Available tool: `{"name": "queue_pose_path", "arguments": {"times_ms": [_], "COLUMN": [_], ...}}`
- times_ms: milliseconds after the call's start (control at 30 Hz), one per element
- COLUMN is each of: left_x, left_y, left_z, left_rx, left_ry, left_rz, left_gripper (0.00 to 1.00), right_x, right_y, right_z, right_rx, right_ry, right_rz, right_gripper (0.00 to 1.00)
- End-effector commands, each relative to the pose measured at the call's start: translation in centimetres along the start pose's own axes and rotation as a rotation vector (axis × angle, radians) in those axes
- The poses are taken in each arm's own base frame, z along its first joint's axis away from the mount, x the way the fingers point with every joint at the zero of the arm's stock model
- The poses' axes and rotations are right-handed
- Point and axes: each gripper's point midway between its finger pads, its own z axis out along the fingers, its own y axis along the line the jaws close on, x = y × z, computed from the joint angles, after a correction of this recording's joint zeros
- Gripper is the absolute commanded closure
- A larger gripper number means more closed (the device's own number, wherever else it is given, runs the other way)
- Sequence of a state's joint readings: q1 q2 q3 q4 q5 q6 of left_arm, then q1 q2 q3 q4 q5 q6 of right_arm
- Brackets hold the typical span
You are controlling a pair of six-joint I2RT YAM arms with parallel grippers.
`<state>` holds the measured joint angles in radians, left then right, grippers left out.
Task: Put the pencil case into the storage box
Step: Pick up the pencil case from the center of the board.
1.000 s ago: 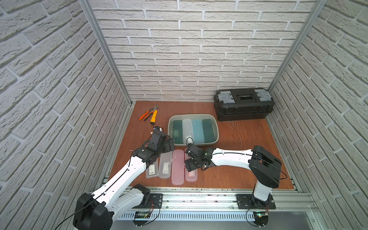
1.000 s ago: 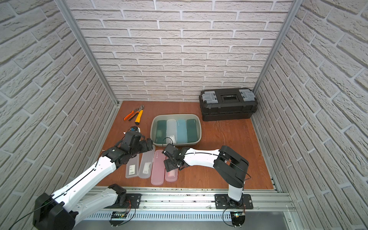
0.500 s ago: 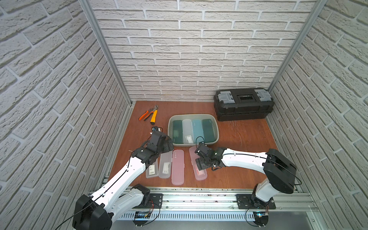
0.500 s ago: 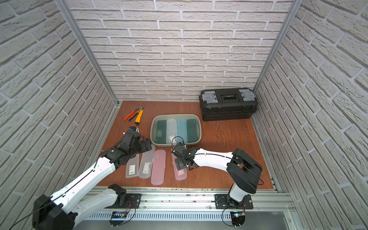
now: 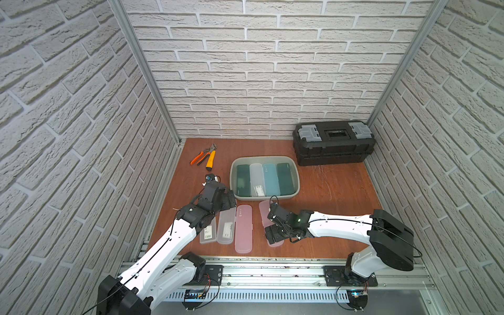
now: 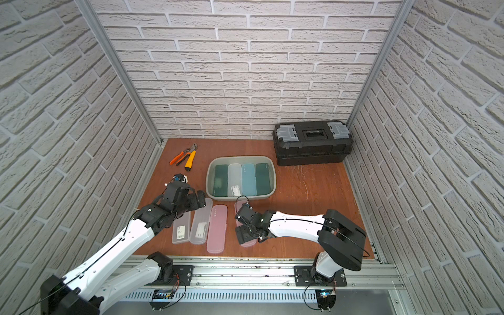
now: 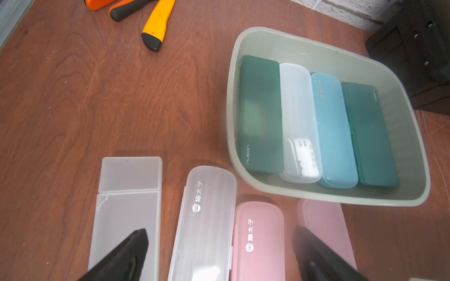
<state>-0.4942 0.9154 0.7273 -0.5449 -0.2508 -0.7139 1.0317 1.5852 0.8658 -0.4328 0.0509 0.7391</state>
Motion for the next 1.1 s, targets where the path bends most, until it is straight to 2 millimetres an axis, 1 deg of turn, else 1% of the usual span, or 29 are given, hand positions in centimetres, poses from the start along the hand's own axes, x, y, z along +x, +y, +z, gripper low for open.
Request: {"name": "queue_pose_path", "arguments": {"times_ms": [0,67,200,333,500,600,700,833,933,1067], "left_x": [0.2,0.1,-0.1,-0.7,-1.2,-1.6,-2.0,-2.7,-4.1,-6.6], "left_y": [0.8,0.8,0.6,0.2,-0.6,-1.2,-1.7,-2.3,-2.7,-3.1], "left_z": [-0.5,-0.7,-1.0,-1.4,-1.7,-1.9,-2.1,-2.8,-3.7,-5.3], "left_rx": [-0.025,-0.023,-0.010,-0.002,0.025,0.045,0.056,0.069,0.080,0.074], "left_ry": [-0.012,-0.017,-0.023,-0.019,-0.020,-0.033,-0.041,-0.061,-0.099,-0.180], "left_rz": [0.021,0.017,0.011,0.023,0.021,0.010,0.006,0.012,0.031,0.080], "left_gripper": [0.01,0.02,0.02,0.01,0.02,0.02,0.02,0.01,0.02,0.01], "right_x": [-0.4,-0.2,0.4,1.1,2.1,2.8,3.3,3.4,3.4,3.3], "right_y": [0.8,0.3,-1.0,-2.2,-3.9,-4.7,-5.1,-5.0,-4.7,-4.2], "right_z": [0.3,0.8,1.7,1.6,0.5,-0.2,-1.1,-2.7,-3.7,-4.8], "right_rx": [0.033,0.084,0.180,0.229,0.264,0.264,0.255,0.223,0.188,0.138], "right_ry": [-0.004,0.015,0.039,0.028,0.006,-0.005,-0.015,-0.039,-0.059,-0.078], "right_rz": [0.001,-0.008,-0.015,-0.025,-0.038,-0.054,-0.083,-0.141,-0.178,-0.206], "right_gripper": [0.07,0.07,0.12,0.19,0.30,0.35,0.39,0.42,0.42,0.44]}}
